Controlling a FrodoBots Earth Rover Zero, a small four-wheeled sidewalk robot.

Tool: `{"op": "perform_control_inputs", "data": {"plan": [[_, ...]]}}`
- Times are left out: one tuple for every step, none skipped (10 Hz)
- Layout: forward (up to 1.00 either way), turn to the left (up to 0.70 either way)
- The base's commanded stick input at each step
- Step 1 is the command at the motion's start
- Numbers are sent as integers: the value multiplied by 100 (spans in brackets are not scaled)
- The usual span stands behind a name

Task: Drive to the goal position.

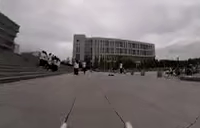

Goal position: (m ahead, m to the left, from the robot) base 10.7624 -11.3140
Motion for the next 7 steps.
{"op": "perform_control_inputs", "data": {"plan": [[70,0],[70,0],[70,0],[70,0],[70,0],[70,-8],[70,-12]]}}
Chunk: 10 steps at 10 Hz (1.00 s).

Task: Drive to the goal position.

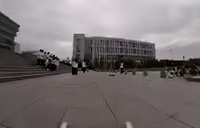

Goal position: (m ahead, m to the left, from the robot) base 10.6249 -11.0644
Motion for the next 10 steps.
{"op": "perform_control_inputs", "data": {"plan": [[70,-14],[70,-14],[70,-14],[70,-14],[70,-14],[70,-14],[70,-14],[70,-14],[70,-14],[70,-14]]}}
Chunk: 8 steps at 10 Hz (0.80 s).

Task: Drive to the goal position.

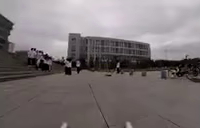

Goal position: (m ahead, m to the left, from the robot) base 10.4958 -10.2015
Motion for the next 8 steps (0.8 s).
{"op": "perform_control_inputs", "data": {"plan": [[70,-14],[70,-14],[70,-14],[70,-14],[70,-14],[70,-14],[70,-14],[70,-14]]}}
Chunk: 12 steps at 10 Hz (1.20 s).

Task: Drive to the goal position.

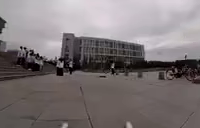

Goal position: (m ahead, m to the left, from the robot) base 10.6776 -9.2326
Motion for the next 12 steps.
{"op": "perform_control_inputs", "data": {"plan": [[70,-9],[70,0],[70,0],[70,0],[70,0],[70,0],[70,0],[70,0],[70,0],[70,0],[70,0],[70,0]]}}
